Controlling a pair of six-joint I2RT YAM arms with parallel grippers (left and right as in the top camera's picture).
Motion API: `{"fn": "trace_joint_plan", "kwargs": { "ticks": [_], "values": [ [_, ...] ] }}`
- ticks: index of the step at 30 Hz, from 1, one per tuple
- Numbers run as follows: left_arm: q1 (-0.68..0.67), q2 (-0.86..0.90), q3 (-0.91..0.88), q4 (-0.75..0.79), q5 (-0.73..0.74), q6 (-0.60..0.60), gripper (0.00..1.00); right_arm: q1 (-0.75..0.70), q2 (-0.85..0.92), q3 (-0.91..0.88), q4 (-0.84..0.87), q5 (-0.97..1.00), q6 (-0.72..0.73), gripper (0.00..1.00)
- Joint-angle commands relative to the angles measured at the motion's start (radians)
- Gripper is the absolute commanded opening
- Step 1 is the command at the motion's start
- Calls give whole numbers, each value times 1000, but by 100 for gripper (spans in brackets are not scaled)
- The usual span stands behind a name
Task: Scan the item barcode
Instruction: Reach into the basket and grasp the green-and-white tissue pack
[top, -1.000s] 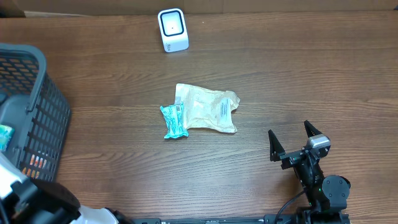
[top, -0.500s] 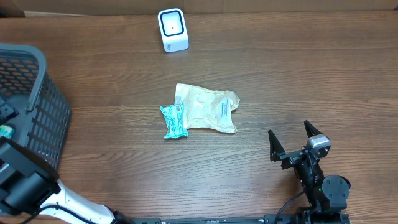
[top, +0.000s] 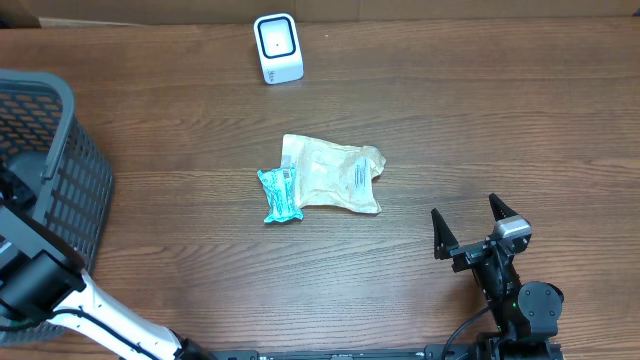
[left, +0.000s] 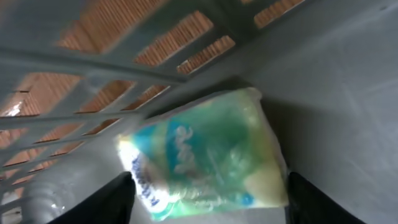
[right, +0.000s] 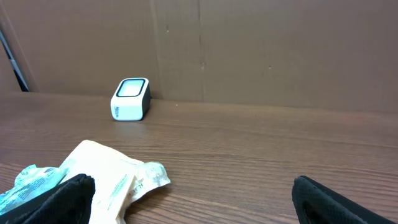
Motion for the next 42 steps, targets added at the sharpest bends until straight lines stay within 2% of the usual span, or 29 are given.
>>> {"fn": "trace_joint_plan", "kwargs": {
  "ticks": [1, 3, 5, 6, 7, 8, 19, 31, 34, 35, 36, 38, 39, 40, 42],
  "values": [
    [-1, 36, -5, 8, -27, -29, 59, -6, -1, -7, 3, 6, 4, 100],
    [-1, 46, -5, 9, -27, -29, 57, -7, -1, -7, 3, 7, 4, 100],
    [-1, 58, -5, 8, -21, -29, 48, -6, -1, -7, 3, 6, 4, 100],
    [-1, 62, -5, 5, -14, -29, 34, -6, -1, -7, 3, 6, 4, 100],
    [-1, 64, -5, -1, 0, -29, 15, -6, -1, -7, 3, 6, 4, 100],
    [-1, 64, -5, -7, 16, -36, 4, -6, -1, -7, 3, 6, 4, 100],
    [-26, -14, 11, -97, 61, -135, 4, -6, -1, -7, 3, 6, 4, 100],
    [-66, -442, 11, -116, 249, -209, 4, -7, -1, -7, 3, 6, 4, 100],
    [-70, -504, 11, -125, 246, -207, 4, -6, -1, -7, 3, 6, 4, 100],
    [-69, -511, 11, -138, 231, -204, 4, -6, -1, -7, 3, 6, 4, 100],
    [-67, -511, 11, -149, 216, -203, 15, -6, -1, -7, 3, 6, 4, 100],
    [-60, -501, 0, -169, 188, -200, 41, -7, -1, -7, 3, 6, 4, 100],
    [-55, -494, -11, -172, 182, -200, 50, -6, -1, -7, 3, 6, 4, 100],
    [-49, -485, -30, -170, 182, -199, 56, -6, -1, -7, 3, 6, 4, 100],
    [-38, -468, -75, -149, 182, -167, 61, -6, -1, -7, 3, 7, 4, 100]
  ]
}}
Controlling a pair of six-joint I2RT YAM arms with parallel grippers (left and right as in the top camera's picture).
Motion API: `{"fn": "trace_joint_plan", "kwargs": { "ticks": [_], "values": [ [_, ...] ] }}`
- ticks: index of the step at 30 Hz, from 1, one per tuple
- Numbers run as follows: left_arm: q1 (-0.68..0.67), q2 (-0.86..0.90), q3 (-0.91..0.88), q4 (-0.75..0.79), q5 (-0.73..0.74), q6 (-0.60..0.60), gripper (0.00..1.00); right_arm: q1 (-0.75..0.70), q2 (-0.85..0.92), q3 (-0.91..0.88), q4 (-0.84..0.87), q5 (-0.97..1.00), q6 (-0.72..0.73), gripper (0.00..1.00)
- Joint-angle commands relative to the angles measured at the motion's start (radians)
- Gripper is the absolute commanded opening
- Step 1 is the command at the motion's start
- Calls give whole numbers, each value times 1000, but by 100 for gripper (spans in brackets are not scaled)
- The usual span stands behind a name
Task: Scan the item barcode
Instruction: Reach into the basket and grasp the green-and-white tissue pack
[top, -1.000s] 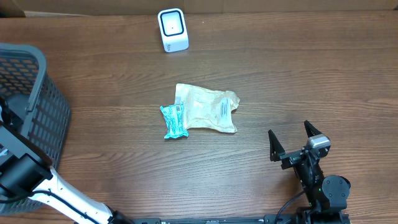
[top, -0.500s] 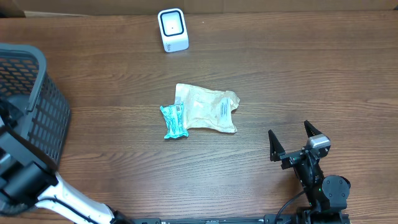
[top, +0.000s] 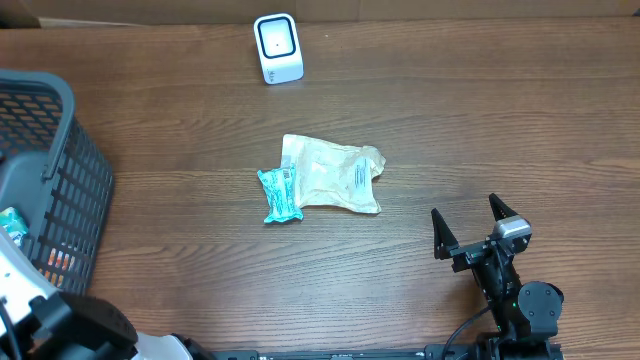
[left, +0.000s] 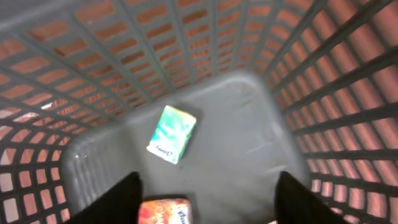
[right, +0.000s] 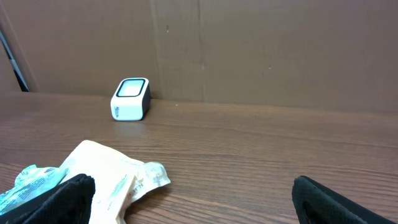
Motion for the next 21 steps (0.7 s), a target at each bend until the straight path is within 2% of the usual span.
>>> {"fn": "trace_joint_plan", "kwargs": {
  "ticks": [1, 7, 14, 21],
  "values": [
    [25, 58, -90, 24, -16, 50, 62, -6, -1, -7, 3, 7, 4, 100],
    [55, 77, -285, 195, -16, 164, 67, -7, -1, -7, 3, 7, 4, 100],
    [81, 106, -464, 470, -22, 349, 84, -6, -1, -7, 3, 7, 4, 100],
    [90, 210, -471, 544, -19, 373, 83, -6, -1, -7, 3, 7, 4, 100]
  ]
}}
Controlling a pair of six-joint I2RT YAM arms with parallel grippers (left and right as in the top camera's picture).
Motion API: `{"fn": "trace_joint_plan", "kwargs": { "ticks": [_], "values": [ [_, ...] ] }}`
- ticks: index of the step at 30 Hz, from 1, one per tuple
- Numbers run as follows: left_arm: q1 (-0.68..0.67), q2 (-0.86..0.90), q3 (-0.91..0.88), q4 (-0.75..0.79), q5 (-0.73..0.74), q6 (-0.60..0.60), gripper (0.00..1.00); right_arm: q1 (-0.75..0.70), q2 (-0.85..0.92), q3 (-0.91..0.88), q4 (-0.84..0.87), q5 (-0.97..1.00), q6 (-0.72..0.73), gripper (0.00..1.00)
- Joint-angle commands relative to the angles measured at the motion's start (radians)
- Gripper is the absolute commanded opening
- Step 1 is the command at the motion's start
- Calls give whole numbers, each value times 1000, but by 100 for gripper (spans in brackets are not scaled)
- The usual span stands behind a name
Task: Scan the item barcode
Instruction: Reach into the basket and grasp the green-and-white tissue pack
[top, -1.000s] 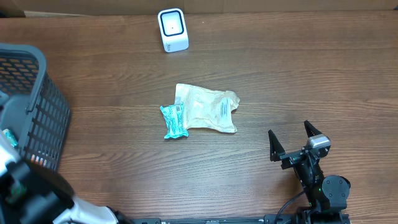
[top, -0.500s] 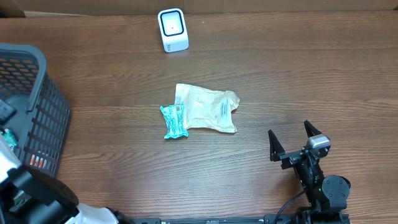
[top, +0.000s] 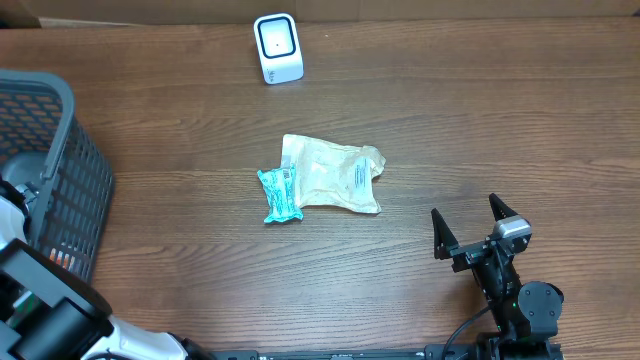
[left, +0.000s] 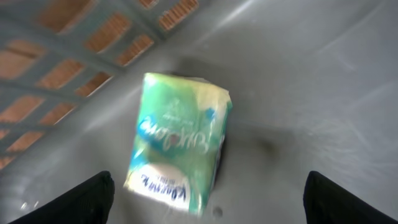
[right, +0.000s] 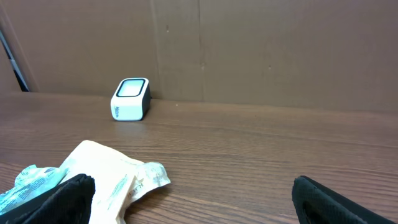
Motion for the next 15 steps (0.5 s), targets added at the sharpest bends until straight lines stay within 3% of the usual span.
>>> {"fn": "trace_joint_plan", "kwargs": {
  "ticks": [1, 9, 12, 15],
  "values": [
    [6, 60, -8, 19, -10, 61, 82, -6, -1, -7, 2, 6, 3, 100],
    [14, 121, -8, 60, -18, 85, 75, -6, -1, -7, 2, 6, 3, 100],
    [14, 138, -8, 61, -6, 82, 61, -6, -1, -7, 2, 7, 3, 100],
    [13, 154, -8, 58, -3, 82, 38, -6, -1, -7, 2, 6, 3, 100]
  ]
}}
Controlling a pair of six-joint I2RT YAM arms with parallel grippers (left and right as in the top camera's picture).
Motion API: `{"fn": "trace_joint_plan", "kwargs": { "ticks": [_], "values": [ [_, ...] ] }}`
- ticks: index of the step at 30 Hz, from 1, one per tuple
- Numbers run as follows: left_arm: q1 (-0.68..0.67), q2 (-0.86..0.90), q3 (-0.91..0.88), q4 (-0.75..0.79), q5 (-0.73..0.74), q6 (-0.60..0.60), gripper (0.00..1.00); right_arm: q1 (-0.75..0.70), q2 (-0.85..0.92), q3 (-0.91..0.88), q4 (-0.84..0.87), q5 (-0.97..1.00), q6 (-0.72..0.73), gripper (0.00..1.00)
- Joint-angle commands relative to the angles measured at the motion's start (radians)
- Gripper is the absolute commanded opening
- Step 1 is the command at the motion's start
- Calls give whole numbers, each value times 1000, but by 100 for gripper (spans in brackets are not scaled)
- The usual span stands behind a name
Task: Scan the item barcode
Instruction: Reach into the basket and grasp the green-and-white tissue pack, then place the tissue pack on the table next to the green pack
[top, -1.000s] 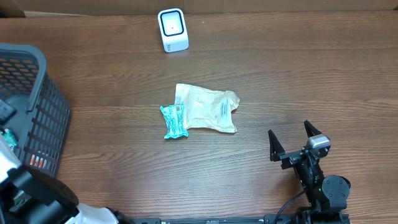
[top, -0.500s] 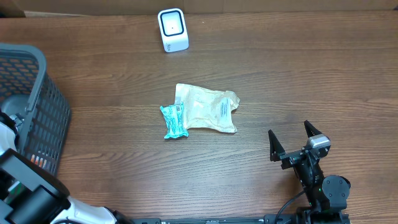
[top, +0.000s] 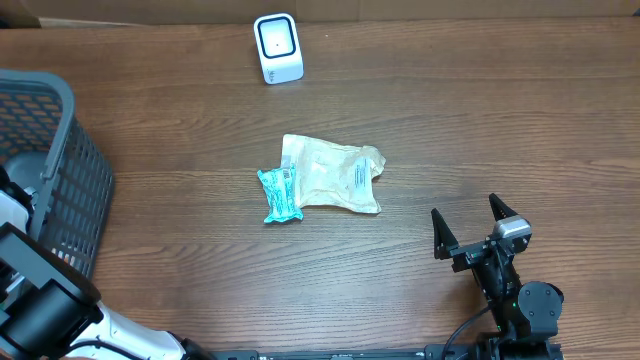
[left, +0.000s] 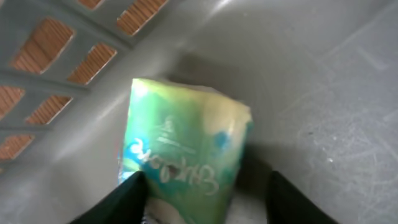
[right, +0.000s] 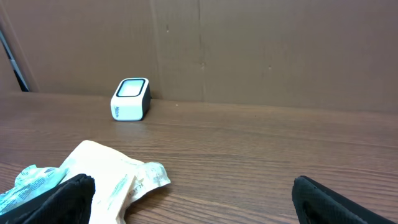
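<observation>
Down inside the grey basket (top: 60, 150), my left gripper (left: 202, 190) is open astride a green and white packet (left: 183, 149) that lies on the basket floor. The left finger is at the packet's edge, while a small gap shows on the right side. The white barcode scanner (top: 277, 47) stands at the table's back edge, also visible from the right wrist (right: 130, 98). At the front right my right gripper (top: 466, 212) rests open on nothing.
A beige pouch (top: 335, 174) with a printed label and a teal packet (top: 280, 193) lie together mid-table. The basket's slatted walls (left: 68, 56) rise close behind the green packet. A brown cardboard wall (right: 249, 43) backs the table.
My left gripper has come closer to the green packet and its fingers have narrowed, so they now stand on either side of it. The right arm has not moved.
My left gripper was low in the basket, open near the green packet. Then it was high above the basket floor, with a red packet also in sight. Then it was low again over the green packet, and now it straddles it. The right arm stayed still.
</observation>
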Motion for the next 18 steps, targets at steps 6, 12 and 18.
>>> {"fn": "trace_joint_plan", "kwargs": {
  "ticks": [6, 12, 18],
  "values": [
    [9, 64, -11, -28, 13, 11, 4, -7, -1, -7, 3, 7, 4, 100],
    [2, 23, 44, -109, 38, -94, 4, -6, -1, -7, 3, 7, 4, 100],
    [0, -97, 168, -244, 112, -200, 4, -6, -1, -7, 3, 7, 4, 100]
  ]
}}
